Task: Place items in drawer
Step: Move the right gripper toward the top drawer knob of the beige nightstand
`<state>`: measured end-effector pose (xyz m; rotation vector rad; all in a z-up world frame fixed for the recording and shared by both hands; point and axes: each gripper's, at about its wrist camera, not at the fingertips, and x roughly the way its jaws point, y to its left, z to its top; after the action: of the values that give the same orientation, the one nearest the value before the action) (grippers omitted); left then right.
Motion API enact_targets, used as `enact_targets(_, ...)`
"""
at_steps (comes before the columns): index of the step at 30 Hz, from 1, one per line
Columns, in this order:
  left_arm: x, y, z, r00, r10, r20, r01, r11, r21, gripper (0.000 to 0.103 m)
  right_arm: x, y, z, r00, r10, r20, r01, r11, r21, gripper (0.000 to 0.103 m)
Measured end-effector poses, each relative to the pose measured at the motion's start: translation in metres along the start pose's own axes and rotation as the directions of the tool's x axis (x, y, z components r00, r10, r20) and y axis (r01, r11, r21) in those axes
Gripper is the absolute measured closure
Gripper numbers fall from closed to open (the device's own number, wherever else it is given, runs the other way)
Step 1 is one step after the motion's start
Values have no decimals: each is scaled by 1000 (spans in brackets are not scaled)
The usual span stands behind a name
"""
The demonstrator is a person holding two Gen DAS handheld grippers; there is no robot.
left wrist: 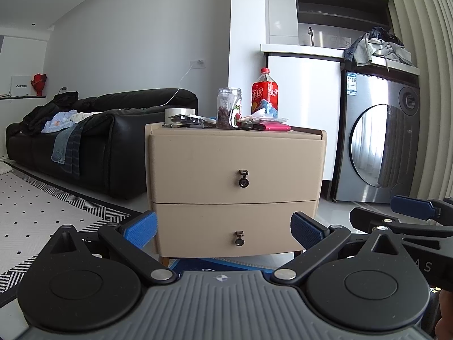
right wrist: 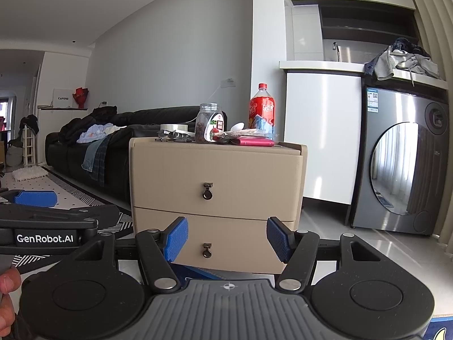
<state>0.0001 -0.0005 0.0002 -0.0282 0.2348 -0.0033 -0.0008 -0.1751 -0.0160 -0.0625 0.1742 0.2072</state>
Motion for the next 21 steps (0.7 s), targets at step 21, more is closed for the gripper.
enact_targets(21, 11, 13, -7, 1000, 16, -13, -16, 1000, -10, 0, 24, 6, 4, 999, 8, -33, -8, 1000, 3, 38)
